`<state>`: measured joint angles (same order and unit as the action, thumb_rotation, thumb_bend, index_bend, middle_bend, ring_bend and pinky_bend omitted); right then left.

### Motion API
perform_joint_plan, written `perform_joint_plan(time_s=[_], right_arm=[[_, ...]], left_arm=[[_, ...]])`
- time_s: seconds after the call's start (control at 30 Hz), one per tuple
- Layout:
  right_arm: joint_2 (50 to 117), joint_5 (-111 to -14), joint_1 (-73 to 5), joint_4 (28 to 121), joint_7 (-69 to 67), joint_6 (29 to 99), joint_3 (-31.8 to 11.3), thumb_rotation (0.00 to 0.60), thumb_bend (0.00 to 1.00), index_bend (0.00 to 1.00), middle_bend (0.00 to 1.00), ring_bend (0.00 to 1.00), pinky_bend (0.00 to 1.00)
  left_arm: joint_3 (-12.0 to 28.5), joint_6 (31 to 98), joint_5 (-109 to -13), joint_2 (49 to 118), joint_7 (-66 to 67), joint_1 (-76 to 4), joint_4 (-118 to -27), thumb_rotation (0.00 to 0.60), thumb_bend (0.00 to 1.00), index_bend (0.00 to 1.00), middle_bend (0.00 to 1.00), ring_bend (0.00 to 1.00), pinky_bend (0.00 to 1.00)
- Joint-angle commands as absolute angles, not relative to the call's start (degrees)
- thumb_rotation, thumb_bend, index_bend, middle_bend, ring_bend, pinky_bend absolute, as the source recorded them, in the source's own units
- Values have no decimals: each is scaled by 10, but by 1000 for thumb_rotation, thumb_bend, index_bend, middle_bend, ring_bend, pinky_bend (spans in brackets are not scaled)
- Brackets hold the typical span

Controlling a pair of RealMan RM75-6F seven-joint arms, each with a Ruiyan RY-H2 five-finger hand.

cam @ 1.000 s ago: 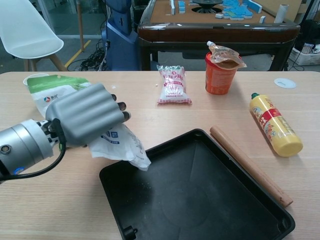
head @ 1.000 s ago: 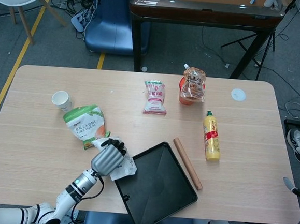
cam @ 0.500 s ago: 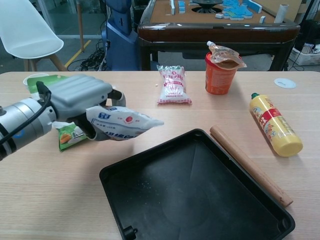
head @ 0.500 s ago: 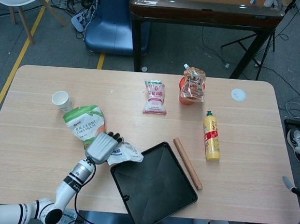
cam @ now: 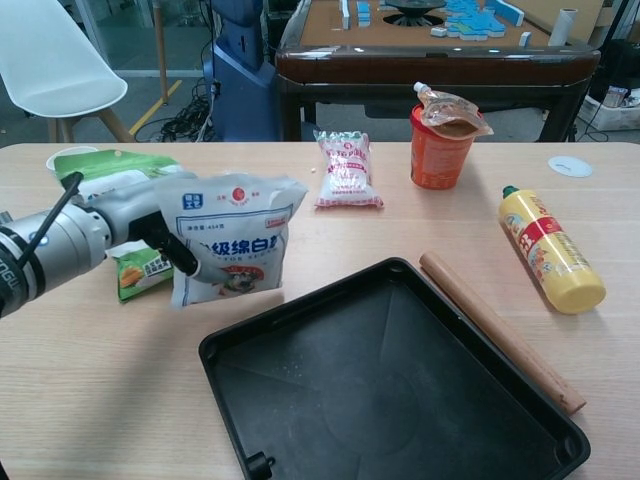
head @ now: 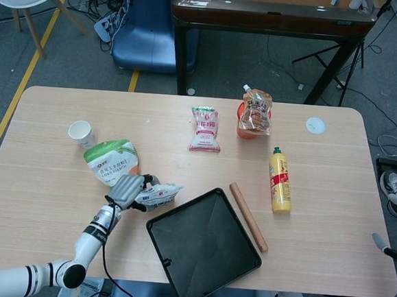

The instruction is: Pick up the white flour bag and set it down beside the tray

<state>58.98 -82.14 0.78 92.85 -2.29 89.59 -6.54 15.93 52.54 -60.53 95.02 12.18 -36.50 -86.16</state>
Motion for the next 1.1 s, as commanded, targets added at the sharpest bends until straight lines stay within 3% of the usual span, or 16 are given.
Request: perform_joint_plan(time_s=[0.03,0.17,0.4,0.7,1.1], right_arm=[[590,-820,8,929,-22,895,-66,600,171,200,253,152,224],[590,-818,7,929,-20,892,-65,600,171,200,253,152,224],[590,-817,7,929,-19,892,-66,600,170,200,253,152,224],[591,-817,8,929,-19,893,-66,600,171,200,253,152,224],[591,-816,8,928,-20,894,-66,600,172,200,253,152,224]], left_arm=[[168,510,-602,957,76,-370,-840,600,279,588,754,696,687],[167,502,-609,961,36,-372,-825,600,279,564,743,682,686],[157,482,-624,957,-7,-378,-815,600,279,453,640,566,671],[146,479,-640,957,-33,-384,-806,600,279,286,422,373,580],[130,471,-644,943,-41,-389,-823,600,275,107,232,246,446]])
